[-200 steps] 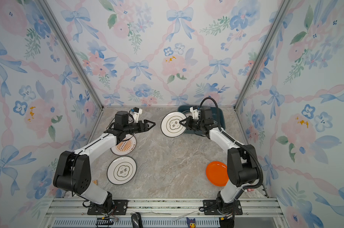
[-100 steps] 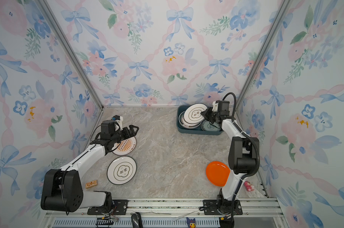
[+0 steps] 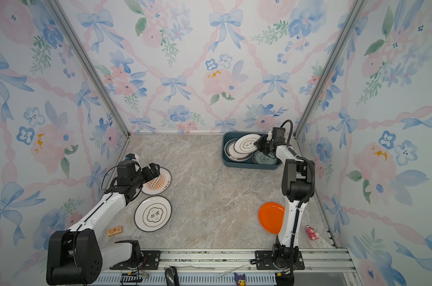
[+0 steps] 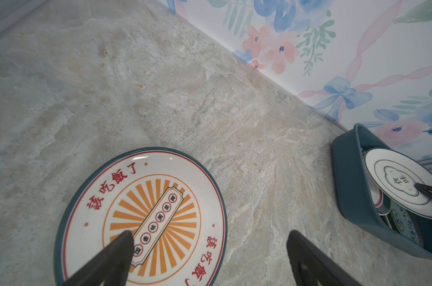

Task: Place the plates into the plastic bin on the countertop
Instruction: Place the plate in the plastic bin.

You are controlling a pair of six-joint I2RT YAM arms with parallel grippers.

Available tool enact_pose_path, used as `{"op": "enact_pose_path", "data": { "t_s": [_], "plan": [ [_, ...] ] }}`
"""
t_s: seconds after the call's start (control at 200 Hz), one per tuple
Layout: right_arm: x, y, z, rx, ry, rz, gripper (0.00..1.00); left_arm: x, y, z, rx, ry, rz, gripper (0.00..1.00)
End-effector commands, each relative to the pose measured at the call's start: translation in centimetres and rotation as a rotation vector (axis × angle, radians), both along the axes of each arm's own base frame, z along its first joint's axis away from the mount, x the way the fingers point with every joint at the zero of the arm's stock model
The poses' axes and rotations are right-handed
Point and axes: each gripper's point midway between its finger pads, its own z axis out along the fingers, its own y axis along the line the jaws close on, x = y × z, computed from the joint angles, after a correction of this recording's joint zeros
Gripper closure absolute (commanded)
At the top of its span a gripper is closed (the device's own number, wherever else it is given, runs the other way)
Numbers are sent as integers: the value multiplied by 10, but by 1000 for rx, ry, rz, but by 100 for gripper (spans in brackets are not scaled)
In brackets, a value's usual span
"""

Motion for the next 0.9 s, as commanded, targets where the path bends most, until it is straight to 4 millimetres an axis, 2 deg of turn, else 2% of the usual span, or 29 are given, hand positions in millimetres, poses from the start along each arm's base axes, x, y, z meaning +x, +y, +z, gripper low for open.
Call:
{"op": "enact_pose_path", "data": {
  "t_s": [0.0,0.29,0.51,0.78,0.895],
  "plan": [
    [11,7,8,23,-25,4,100,4,4,1,-6,-18,17,2],
    [12,21,-20,7,25,31,100,7,7,-4,-25,-14,21,2],
    [11,32,-32,-11,54,50,99,7,8,-4,-29,-17,22,3],
    [3,33,-45,-30,100,53,82,8,9,-10,-39,-9,20,3],
    [-4,28,-42,-88,117,61,67,9,9,-14,-48,-1,17,3]
  ]
}}
